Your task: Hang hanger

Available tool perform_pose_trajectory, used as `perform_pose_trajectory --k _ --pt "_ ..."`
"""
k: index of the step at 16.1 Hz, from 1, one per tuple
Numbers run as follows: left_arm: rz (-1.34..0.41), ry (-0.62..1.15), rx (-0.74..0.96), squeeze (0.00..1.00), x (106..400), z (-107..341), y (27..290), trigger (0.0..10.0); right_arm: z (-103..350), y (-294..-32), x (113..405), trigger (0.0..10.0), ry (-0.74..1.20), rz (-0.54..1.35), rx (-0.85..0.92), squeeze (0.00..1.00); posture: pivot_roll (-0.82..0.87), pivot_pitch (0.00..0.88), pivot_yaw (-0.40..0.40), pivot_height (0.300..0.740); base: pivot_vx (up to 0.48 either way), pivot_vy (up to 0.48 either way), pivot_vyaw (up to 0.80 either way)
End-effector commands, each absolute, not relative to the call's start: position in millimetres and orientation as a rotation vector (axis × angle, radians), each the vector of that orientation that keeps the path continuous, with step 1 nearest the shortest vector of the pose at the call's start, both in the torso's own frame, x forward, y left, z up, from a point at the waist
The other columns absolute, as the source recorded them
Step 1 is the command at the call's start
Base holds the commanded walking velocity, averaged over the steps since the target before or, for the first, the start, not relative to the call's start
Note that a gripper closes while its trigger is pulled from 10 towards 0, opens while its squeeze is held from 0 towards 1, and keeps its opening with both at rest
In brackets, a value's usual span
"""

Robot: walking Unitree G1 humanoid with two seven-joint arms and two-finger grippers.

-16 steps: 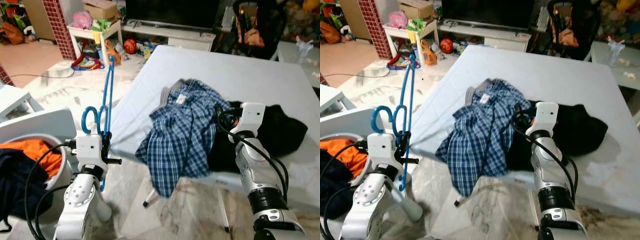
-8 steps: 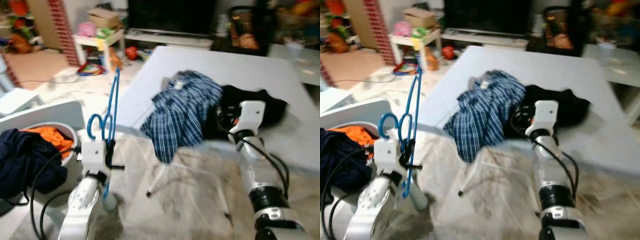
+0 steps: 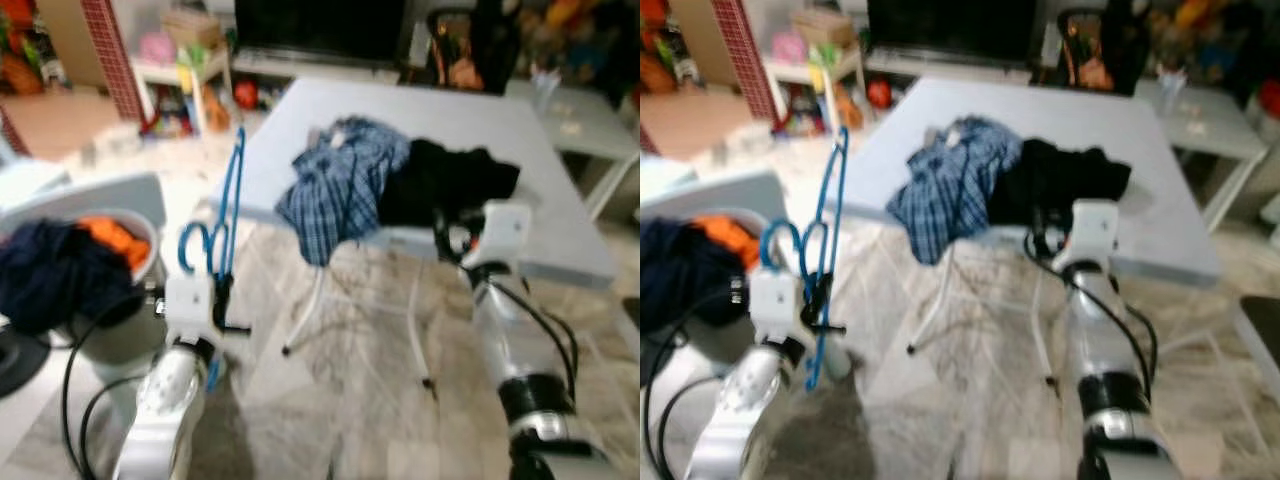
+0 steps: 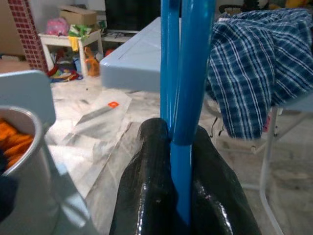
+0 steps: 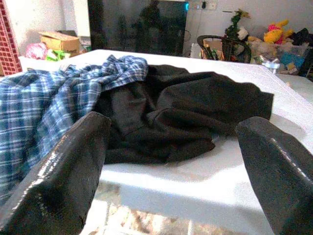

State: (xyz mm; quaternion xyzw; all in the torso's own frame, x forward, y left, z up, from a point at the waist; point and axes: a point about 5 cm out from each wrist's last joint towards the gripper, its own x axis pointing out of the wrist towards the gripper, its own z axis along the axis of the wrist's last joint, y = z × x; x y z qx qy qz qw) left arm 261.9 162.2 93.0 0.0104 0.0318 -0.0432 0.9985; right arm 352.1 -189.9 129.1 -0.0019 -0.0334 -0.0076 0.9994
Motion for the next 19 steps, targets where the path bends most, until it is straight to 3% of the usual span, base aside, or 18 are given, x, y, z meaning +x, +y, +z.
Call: perform_pose_trajectory --k 1,3,5,6,9,13,15,19 --pt "-0.094 0.049 0.019 0.0 263.9 97.3 161.7 10.0 122.3 -183.1 351.2 10.0 -0.053 -0.015 -0.003 1.0 -0.03 0.0 -0.032 0.74 0.0 0.0 0.0" --pt "-0.115 0.081 0.037 0.0 265.2 94.1 159.8 10.0 100.0 -169.6 343.2 10.0 0.012 0.012 -0.002 1.0 -0.02 0.0 -0.034 0.74 0.0 0.0 0.0" --pt "-0.25 0.209 0.03 0.0 259.8 80.3 160.2 10.0 95.6 -165.8 340.5 10.0 0.025 0.065 -0.027 1.0 -0.03 0.0 -0.032 0.74 0.0 0.0 0.0" --pt "-0.27 0.243 0.021 0.0 257.2 76.1 165.9 10.0 98.3 -166.7 341.6 10.0 0.015 0.091 -0.044 0.94 -0.03 0.0 -0.032 0.74 0.0 0.0 0.0" --pt "-0.465 0.354 0.088 0.0 246.5 64.9 171.8 10.0 107.0 -178.4 348.2 10.0 0.017 0.208 -0.168 0.0 -0.03 0.0 -0.035 0.74 0.0 0.0 0.0" --pt "-0.651 0.482 0.15 0.0 235.9 56.3 175.1 10.0 111.5 -182.5 344.0 10.0 0.077 0.614 -0.491 0.0 -0.04 0.0 -0.028 0.74 0.0 0.0 0.0" --pt "-0.772 0.505 0.196 0.0 234.1 55.5 176.0 10.0 121.7 -189.6 330.8 10.0 0.11 0.978 -0.777 0.0 -0.05 0.0 -0.025 0.74 0.0 0.0 0.0" --pt "-0.882 0.541 0.253 0.0 231.6 51.4 172.2 10.0 129.0 -188.7 321.0 10.0 0.173 1.24 -0.926 0.0 -0.05 0.0 -0.022 0.74 0.0 0.0 0.0"
